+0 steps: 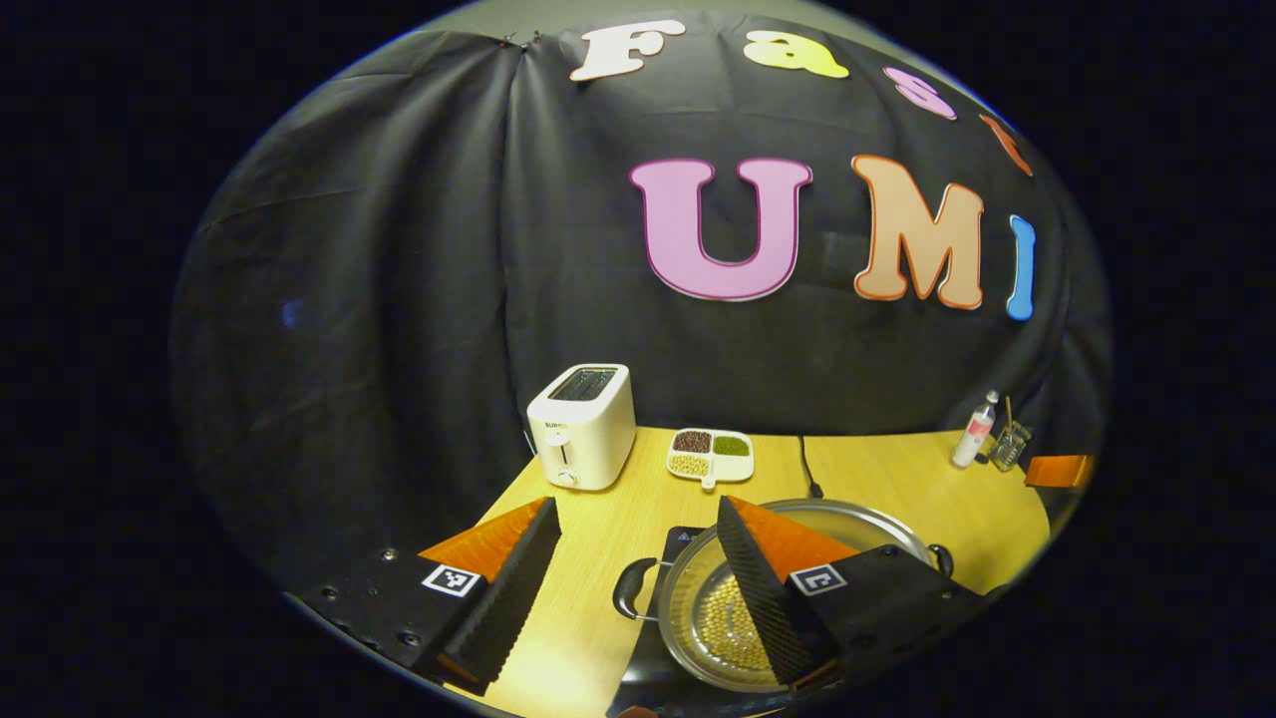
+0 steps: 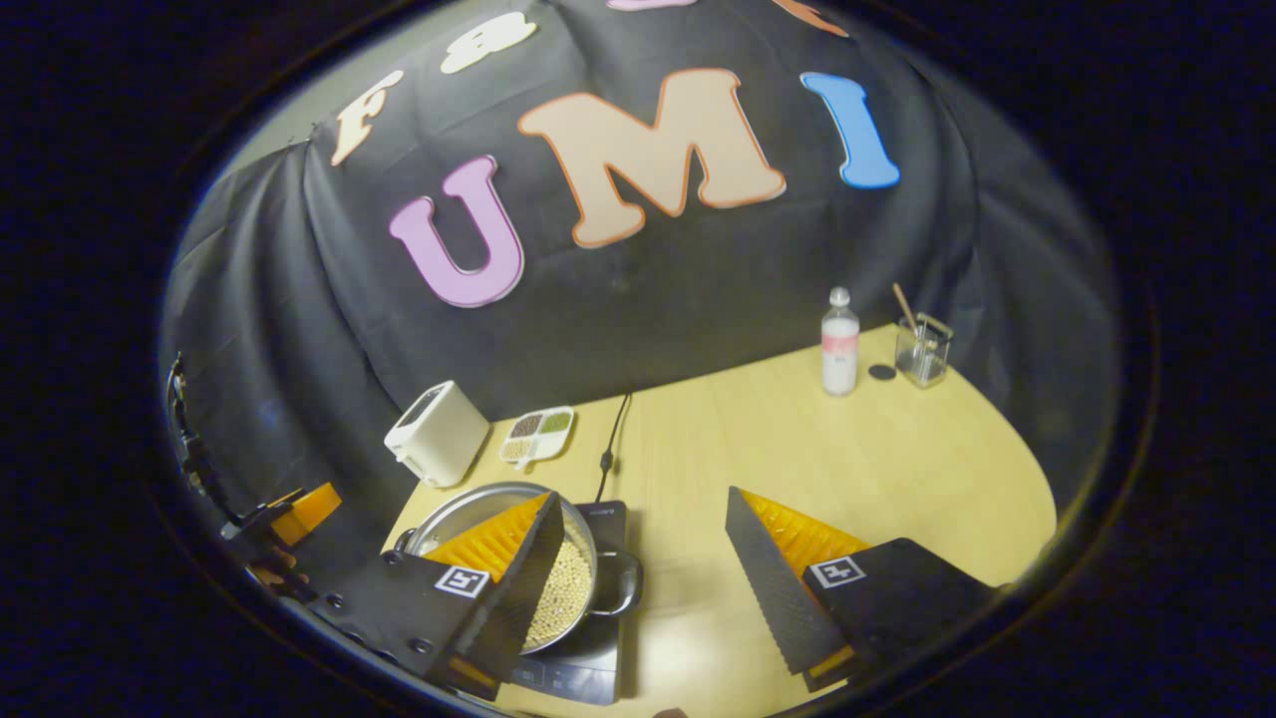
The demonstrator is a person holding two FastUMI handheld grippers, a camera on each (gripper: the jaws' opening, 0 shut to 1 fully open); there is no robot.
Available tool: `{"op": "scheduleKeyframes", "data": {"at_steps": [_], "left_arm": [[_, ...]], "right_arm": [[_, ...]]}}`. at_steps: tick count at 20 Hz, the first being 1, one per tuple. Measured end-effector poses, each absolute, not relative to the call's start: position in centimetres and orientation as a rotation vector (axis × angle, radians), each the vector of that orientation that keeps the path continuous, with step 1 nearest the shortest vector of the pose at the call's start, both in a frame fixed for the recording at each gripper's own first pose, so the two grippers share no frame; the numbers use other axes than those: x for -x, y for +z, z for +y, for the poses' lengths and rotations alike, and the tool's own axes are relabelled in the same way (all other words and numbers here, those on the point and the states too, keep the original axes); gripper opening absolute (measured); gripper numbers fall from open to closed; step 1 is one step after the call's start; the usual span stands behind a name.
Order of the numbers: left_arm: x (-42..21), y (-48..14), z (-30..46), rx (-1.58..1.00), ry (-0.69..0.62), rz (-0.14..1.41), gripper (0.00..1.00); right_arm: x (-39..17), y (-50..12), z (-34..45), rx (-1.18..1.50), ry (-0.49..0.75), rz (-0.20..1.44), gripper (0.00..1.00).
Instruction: First push the handle of the pot to place it horizontally, then grasp the pot with both hands and set it on the induction cooktop.
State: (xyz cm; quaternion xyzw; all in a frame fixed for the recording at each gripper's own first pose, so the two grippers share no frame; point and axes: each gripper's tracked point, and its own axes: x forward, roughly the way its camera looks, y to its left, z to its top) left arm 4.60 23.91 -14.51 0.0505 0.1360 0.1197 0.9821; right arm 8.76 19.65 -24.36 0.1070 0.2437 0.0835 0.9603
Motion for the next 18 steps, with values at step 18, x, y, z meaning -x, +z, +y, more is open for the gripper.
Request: {"op": "scheduleKeyframes", "data": {"at_steps": [18], "left_arm": [[3.7,-4.1,12.4,-0.046,0.285,-0.035,0.96]], "right_arm": [[-3.2,-10.7,11.0,-0.108,0.225,0.138,0.92]]}}
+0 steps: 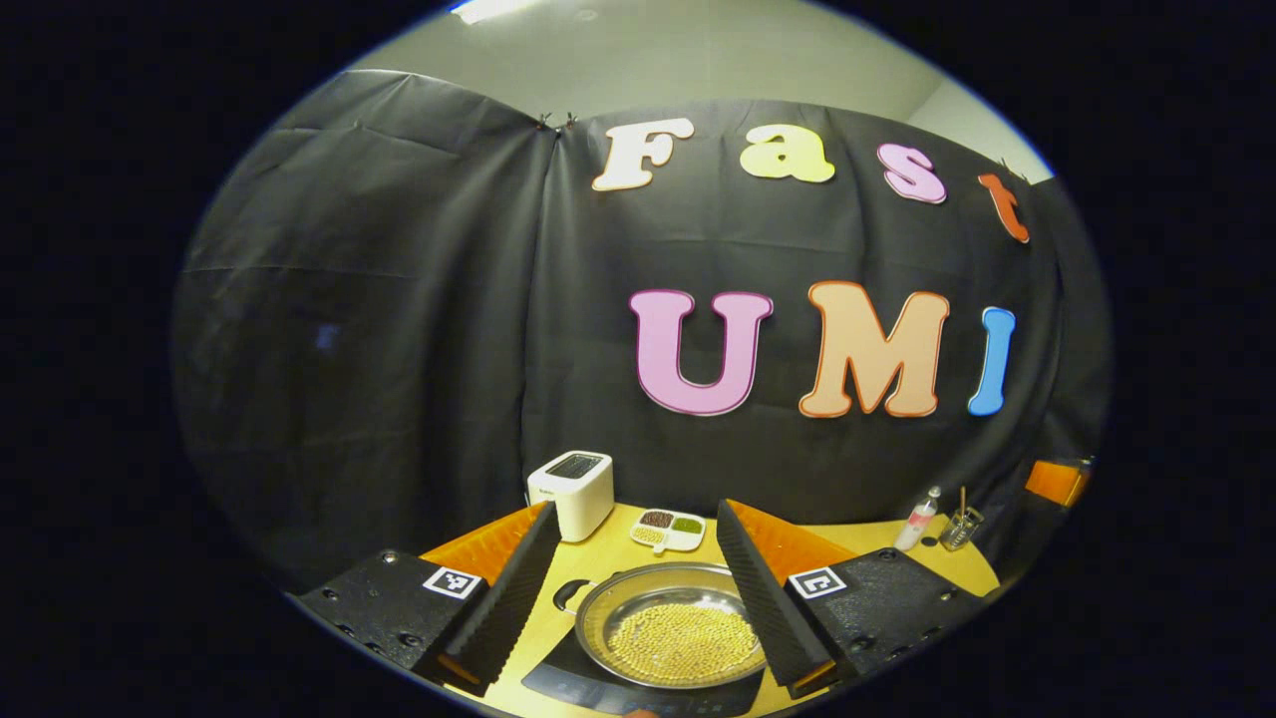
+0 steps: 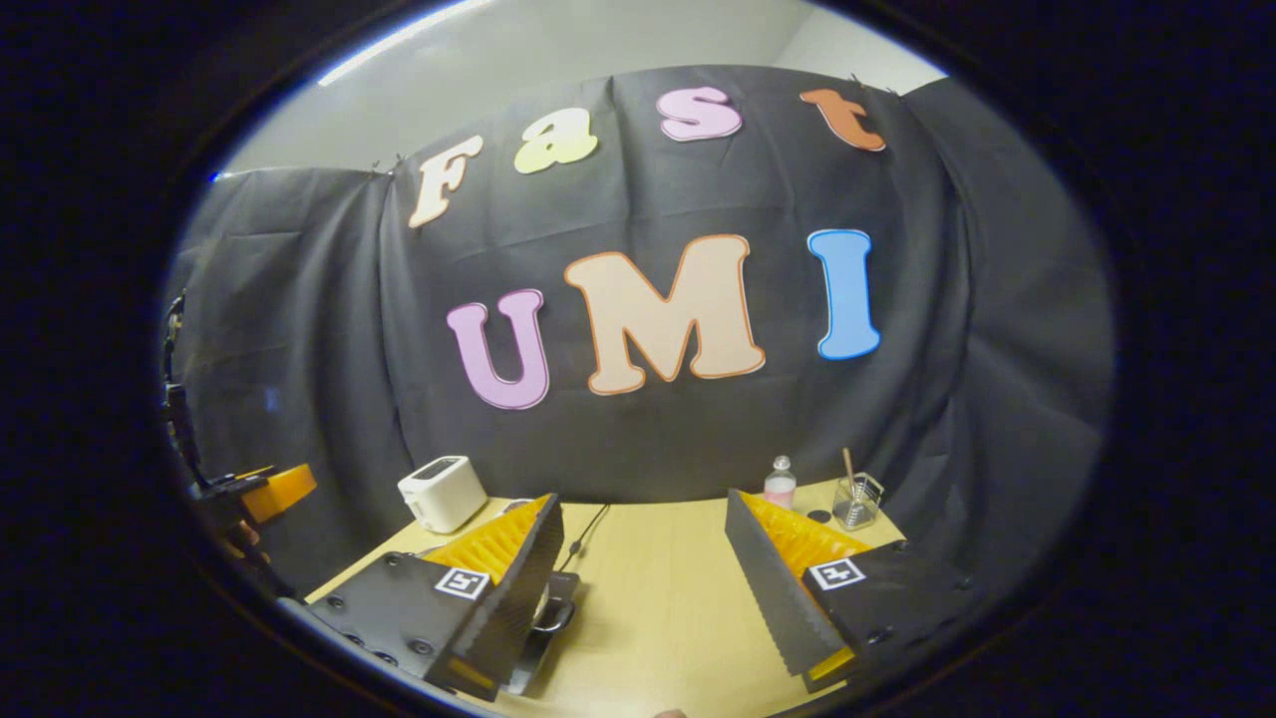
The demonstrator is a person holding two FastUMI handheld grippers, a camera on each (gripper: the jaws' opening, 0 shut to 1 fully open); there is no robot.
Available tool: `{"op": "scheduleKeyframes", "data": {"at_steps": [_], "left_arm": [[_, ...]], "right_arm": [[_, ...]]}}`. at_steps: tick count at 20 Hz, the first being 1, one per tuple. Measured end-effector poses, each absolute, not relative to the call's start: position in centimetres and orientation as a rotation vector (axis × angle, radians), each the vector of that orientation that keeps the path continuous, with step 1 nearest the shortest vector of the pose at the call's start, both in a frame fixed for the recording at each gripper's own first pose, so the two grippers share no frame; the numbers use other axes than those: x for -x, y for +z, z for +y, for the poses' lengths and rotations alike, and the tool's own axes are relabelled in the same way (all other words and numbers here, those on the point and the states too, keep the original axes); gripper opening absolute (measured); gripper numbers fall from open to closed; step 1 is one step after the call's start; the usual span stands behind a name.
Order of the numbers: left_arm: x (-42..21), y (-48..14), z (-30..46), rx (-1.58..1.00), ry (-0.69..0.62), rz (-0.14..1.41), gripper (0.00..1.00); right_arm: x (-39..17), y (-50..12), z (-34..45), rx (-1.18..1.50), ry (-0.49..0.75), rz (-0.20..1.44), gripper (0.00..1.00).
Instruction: First push the handle of the pot to place it horizontally, then grasp the pot with both hands and set it on the induction cooktop.
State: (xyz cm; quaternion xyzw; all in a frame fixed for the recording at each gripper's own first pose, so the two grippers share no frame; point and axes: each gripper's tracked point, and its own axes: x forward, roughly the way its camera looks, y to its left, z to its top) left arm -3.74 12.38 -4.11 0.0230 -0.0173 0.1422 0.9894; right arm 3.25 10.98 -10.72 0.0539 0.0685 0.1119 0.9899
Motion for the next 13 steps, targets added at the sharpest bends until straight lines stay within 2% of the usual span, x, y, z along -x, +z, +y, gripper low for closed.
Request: {"op": "scheduleKeyframes", "data": {"at_steps": [4,5,6,8,9,10,12,13], "left_arm": [[3.5,-3.6,9.4,-0.026,0.246,-0.074,0.96],[3.5,-3.9,8.9,-0.021,0.240,-0.069,0.93],[3.4,-4.1,8.3,-0.015,0.235,-0.065,0.96],[3.7,-4.6,7.2,0.001,0.227,-0.059,0.96],[3.8,-4.8,6.7,0.006,0.226,-0.056,0.93],[3.9,-5.0,6.3,0.008,0.227,-0.054,0.96],[4.0,-5.2,5.7,0.002,0.234,-0.050,0.93],[4.0,-5.3,5.4,-0.003,0.239,-0.049,0.96]], "right_arm": [[-2.4,-9.9,10.2,-0.096,0.259,0.104,0.91],[-2.2,-10.1,9.9,-0.091,0.267,0.105,0.91],[-2.2,-10.1,9.5,-0.086,0.270,0.108,0.92],[-2.3,-9.7,8.8,-0.079,0.275,0.099,0.91],[-2.3,-9.8,8.5,-0.078,0.276,0.096,0.91],[-2.4,-9.7,8.1,-0.079,0.281,0.094,0.91],[-2.4,-9.4,7.5,-0.082,0.288,0.086,0.92],[-2.5,-9.4,7.1,-0.084,0.293,0.084,0.92]]}}
